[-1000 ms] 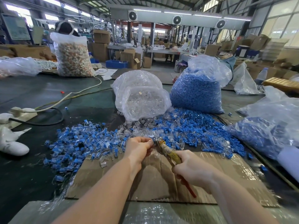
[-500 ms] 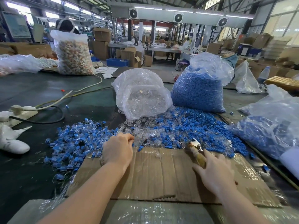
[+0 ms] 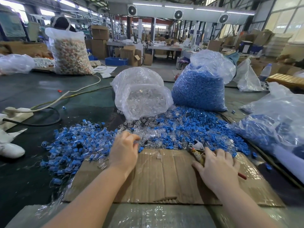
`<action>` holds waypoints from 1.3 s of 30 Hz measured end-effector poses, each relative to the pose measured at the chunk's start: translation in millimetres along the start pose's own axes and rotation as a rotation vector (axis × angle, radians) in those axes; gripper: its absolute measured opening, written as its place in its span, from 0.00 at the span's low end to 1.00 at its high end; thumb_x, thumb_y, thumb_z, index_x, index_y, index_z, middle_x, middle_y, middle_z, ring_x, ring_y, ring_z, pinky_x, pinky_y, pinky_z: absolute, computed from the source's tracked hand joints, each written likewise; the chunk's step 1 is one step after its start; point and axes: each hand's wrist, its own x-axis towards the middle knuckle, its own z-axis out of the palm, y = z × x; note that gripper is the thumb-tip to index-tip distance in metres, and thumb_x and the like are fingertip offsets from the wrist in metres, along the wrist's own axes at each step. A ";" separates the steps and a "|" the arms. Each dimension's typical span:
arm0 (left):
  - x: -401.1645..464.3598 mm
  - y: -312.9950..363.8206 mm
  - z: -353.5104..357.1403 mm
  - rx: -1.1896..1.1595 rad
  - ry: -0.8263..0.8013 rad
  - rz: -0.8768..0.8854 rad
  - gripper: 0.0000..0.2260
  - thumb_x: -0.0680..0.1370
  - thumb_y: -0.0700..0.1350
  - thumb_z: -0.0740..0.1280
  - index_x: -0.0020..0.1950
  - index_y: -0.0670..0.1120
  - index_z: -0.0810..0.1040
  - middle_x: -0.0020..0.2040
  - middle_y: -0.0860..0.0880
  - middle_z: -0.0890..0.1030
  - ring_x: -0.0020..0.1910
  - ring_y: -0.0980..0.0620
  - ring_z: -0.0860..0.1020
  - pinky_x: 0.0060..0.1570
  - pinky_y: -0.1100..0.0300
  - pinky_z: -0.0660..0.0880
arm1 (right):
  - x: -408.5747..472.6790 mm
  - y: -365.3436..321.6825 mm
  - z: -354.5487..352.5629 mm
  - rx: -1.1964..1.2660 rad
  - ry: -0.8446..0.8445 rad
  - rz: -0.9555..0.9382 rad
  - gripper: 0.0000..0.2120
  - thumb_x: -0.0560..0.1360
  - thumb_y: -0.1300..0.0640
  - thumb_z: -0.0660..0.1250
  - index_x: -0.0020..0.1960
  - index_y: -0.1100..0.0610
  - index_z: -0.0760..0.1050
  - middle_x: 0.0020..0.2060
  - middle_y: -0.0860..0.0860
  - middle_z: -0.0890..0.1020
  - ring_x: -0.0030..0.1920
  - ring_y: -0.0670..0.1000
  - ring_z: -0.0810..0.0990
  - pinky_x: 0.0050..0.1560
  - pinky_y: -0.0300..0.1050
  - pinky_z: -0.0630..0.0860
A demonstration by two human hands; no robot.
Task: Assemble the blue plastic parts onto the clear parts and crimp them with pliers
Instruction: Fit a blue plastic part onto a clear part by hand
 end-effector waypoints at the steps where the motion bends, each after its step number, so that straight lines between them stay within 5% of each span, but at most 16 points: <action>1: -2.9 7.9 5.0 -0.062 -0.042 0.035 0.09 0.77 0.42 0.66 0.56 0.47 0.79 0.51 0.50 0.78 0.48 0.58 0.69 0.50 0.69 0.66 | 0.3 -5.0 -0.2 0.015 0.042 -0.031 0.29 0.75 0.34 0.53 0.71 0.47 0.59 0.67 0.51 0.68 0.68 0.53 0.64 0.70 0.57 0.57; 6: -15.3 32.2 29.1 -0.218 -0.145 0.042 0.09 0.78 0.42 0.64 0.56 0.46 0.79 0.51 0.51 0.78 0.45 0.59 0.74 0.44 0.74 0.69 | 5.0 -32.0 4.3 0.136 0.129 -0.223 0.17 0.80 0.53 0.56 0.68 0.48 0.65 0.64 0.46 0.70 0.66 0.50 0.66 0.71 0.54 0.55; 9: -19.8 35.8 35.2 -0.251 -0.155 0.042 0.09 0.78 0.45 0.65 0.56 0.47 0.79 0.49 0.54 0.76 0.45 0.60 0.73 0.42 0.75 0.67 | 11.2 -44.4 7.6 0.193 0.143 -0.308 0.18 0.77 0.61 0.55 0.64 0.48 0.69 0.62 0.45 0.72 0.64 0.50 0.66 0.68 0.52 0.55; 18: -23.1 30.9 34.5 -0.241 -0.208 0.114 0.13 0.74 0.53 0.68 0.58 0.51 0.79 0.47 0.57 0.74 0.46 0.61 0.70 0.46 0.75 0.64 | 30.2 -71.9 11.5 0.210 0.078 -0.323 0.11 0.80 0.54 0.56 0.59 0.48 0.73 0.58 0.46 0.72 0.60 0.52 0.67 0.61 0.55 0.58; 23: -22.9 30.3 32.9 -0.269 -0.232 0.102 0.13 0.73 0.49 0.70 0.57 0.51 0.79 0.45 0.58 0.73 0.47 0.60 0.74 0.52 0.68 0.71 | 36.7 -78.7 14.5 0.202 0.106 -0.264 0.08 0.79 0.55 0.57 0.55 0.49 0.73 0.56 0.47 0.72 0.58 0.51 0.69 0.56 0.51 0.60; 31: -23.6 32.0 34.4 -0.270 -0.231 0.084 0.12 0.72 0.53 0.71 0.54 0.52 0.79 0.46 0.59 0.73 0.44 0.63 0.72 0.43 0.79 0.65 | 44.3 -84.4 19.3 0.212 0.115 -0.171 0.06 0.79 0.54 0.59 0.55 0.50 0.70 0.54 0.47 0.74 0.58 0.50 0.70 0.57 0.51 0.60; 39: -23.3 31.3 35.7 -0.237 -0.182 0.034 0.09 0.77 0.46 0.67 0.56 0.52 0.80 0.50 0.55 0.78 0.49 0.58 0.75 0.53 0.67 0.70 | 43.8 -85.2 24.6 0.179 0.143 -0.182 0.06 0.78 0.57 0.59 0.54 0.50 0.69 0.54 0.47 0.74 0.57 0.51 0.71 0.57 0.53 0.60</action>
